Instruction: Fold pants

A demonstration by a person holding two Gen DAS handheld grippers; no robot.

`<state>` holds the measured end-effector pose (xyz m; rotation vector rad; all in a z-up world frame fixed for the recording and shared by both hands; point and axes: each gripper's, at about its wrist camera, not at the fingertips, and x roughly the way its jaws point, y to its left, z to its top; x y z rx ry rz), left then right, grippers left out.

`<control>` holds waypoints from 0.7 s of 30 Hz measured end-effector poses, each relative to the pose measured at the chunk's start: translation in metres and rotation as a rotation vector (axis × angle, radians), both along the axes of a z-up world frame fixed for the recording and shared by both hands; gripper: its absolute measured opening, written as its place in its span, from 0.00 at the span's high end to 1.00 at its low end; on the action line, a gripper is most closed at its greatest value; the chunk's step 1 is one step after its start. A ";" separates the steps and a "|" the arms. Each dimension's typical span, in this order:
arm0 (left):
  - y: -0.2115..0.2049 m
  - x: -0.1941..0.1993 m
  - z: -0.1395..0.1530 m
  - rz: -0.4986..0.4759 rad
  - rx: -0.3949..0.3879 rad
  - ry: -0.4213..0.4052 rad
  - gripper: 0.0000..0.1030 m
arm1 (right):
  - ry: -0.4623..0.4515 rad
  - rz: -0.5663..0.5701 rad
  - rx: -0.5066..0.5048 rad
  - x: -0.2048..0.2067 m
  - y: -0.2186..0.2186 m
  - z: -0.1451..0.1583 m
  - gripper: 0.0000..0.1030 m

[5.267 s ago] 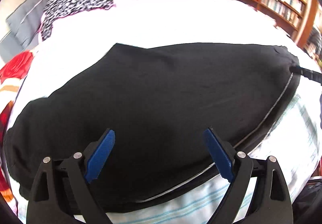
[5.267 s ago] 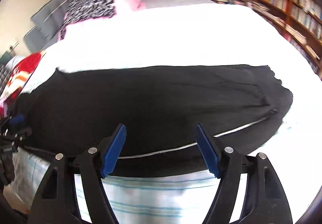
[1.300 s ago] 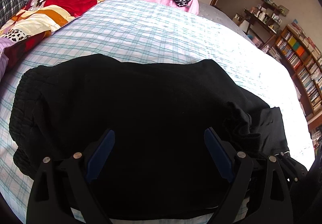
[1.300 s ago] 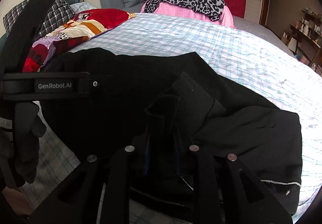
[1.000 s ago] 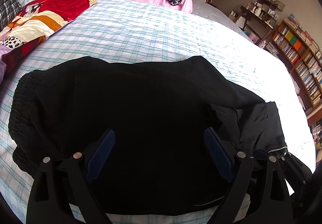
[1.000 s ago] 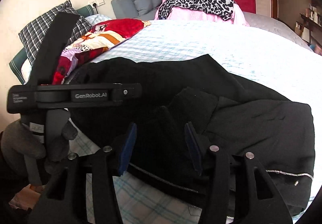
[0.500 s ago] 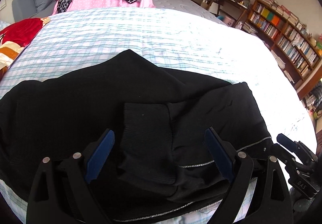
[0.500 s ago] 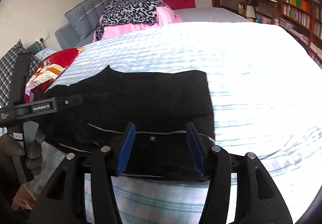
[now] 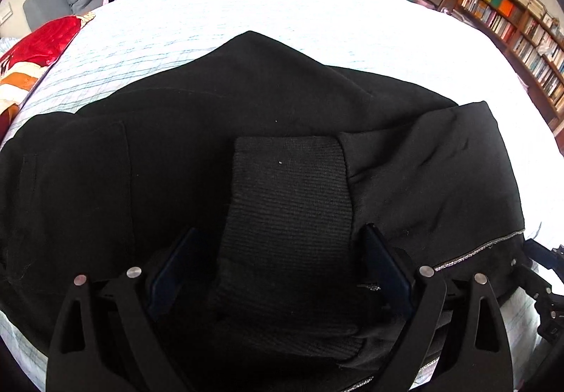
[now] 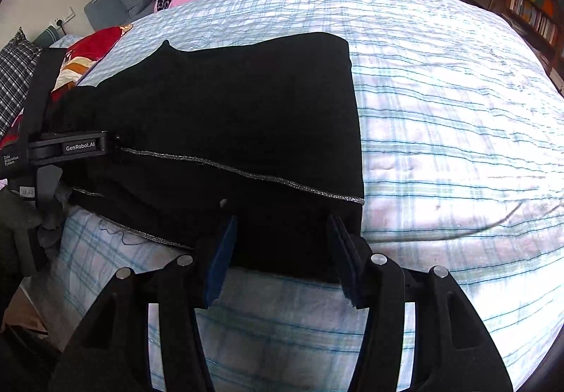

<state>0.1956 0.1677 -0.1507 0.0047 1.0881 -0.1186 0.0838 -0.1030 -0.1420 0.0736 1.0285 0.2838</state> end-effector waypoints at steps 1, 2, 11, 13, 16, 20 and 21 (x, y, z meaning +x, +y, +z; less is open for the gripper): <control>0.001 0.001 0.004 0.003 -0.003 -0.009 0.11 | -0.018 -0.007 0.014 0.002 -0.003 0.008 0.48; 0.002 0.003 0.011 0.005 -0.005 -0.021 0.11 | -0.042 -0.014 0.027 0.004 -0.005 0.017 0.48; -0.008 0.044 0.019 0.056 0.071 -0.048 0.11 | -0.109 -0.033 0.076 0.083 0.011 0.042 0.48; -0.004 0.055 0.010 0.070 0.059 -0.020 0.09 | -0.060 -0.036 0.096 0.104 0.014 0.031 0.48; 0.004 0.059 0.001 0.070 0.031 -0.006 0.08 | -0.001 -0.051 0.058 0.127 0.019 0.010 0.48; 0.013 0.049 -0.010 0.077 -0.002 -0.016 0.06 | 0.047 -0.066 0.034 0.134 0.021 -0.017 0.48; 0.013 0.049 -0.010 0.078 -0.005 -0.016 0.06 | 0.031 -0.058 0.019 0.132 0.023 -0.018 0.47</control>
